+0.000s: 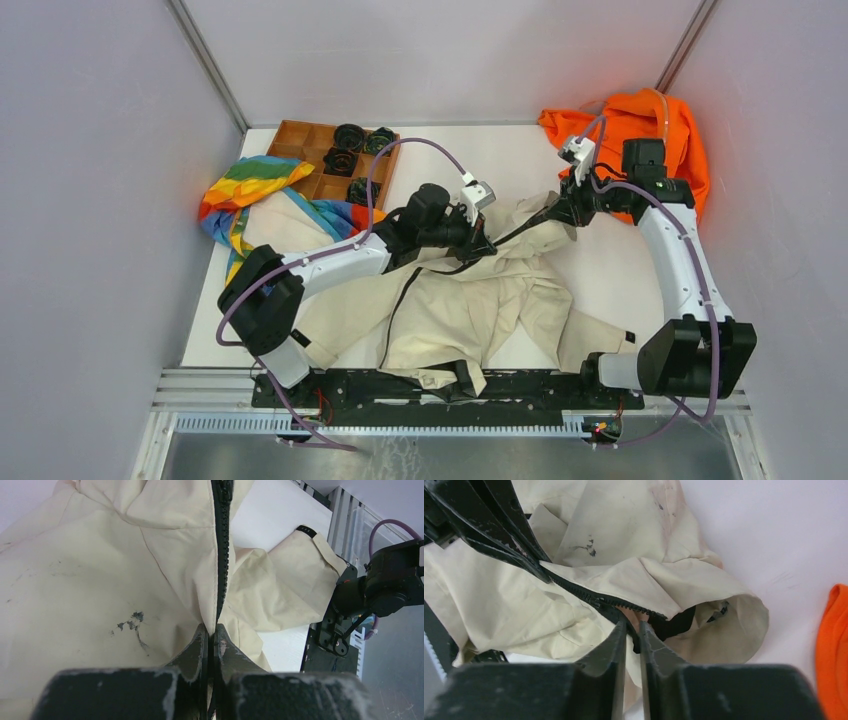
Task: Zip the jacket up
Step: Adjust the zipper on the jacket.
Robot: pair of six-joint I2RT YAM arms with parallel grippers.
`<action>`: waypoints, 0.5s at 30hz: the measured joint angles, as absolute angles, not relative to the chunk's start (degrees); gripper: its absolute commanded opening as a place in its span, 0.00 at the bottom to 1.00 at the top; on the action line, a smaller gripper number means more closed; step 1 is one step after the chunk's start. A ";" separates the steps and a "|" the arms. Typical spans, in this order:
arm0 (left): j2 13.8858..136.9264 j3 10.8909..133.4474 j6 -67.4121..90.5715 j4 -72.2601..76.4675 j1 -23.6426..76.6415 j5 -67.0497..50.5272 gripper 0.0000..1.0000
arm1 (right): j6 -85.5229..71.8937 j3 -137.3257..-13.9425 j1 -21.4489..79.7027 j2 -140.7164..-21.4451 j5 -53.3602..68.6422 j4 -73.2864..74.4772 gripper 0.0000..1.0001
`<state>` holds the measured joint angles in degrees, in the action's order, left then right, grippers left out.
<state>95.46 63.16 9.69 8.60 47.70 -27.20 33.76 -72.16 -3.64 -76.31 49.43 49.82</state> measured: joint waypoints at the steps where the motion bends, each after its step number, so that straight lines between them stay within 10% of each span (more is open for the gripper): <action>1: 95.46 63.16 9.69 8.60 47.70 -27.20 0.02 | 33.69 -72.16 -3.60 -76.38 49.21 49.74 0.06; 15: 95.46 65.30 9.74 9.21 47.70 -25.69 0.02 | 38.26 -77.43 -1.56 -74.70 39.16 52.42 0.00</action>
<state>95.46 65.30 9.74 9.21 47.70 -25.69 38.26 -77.43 -1.56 -74.70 39.16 52.42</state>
